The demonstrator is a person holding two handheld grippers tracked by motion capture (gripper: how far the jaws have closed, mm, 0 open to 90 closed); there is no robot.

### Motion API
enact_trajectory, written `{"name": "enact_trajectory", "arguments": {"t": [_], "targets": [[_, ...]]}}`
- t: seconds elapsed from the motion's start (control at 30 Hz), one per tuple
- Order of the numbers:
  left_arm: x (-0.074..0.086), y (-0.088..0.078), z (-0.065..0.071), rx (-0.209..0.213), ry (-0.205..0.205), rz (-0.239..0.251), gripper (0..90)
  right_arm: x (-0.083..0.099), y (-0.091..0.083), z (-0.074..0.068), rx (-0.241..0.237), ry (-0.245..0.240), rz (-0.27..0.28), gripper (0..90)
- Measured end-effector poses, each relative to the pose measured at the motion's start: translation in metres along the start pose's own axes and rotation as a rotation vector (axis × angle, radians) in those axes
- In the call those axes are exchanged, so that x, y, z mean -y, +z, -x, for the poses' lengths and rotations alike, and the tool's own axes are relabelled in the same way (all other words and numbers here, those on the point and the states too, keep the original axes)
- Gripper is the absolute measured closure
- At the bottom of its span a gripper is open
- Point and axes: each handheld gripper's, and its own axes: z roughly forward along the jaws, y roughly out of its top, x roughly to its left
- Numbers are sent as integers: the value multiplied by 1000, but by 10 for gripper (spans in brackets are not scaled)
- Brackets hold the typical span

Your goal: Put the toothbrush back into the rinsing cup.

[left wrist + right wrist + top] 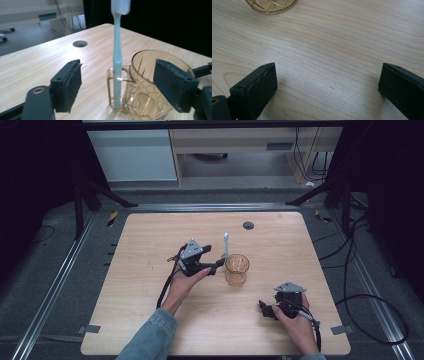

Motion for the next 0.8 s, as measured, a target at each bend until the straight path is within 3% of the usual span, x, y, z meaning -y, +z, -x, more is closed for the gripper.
{"name": "enact_trajectory", "arguments": {"t": [0.17, 0.33, 0.6, 0.8], "targets": [[-3, -13, -1, -13, 29, -21, 161, 0, 0, 0, 0, 0, 0, 24], [-5, -24, -4, -25, 32, -65, 130, 0, 0, 0, 0, 0, 0, 24], [0, -42, -6, -72, 53, -227, 103, 0, 0, 0, 0, 0, 0, 24], [5, -57, -8, -110, 50, -304, 86, 0, 0, 0, 0, 0, 0, 24]]}}
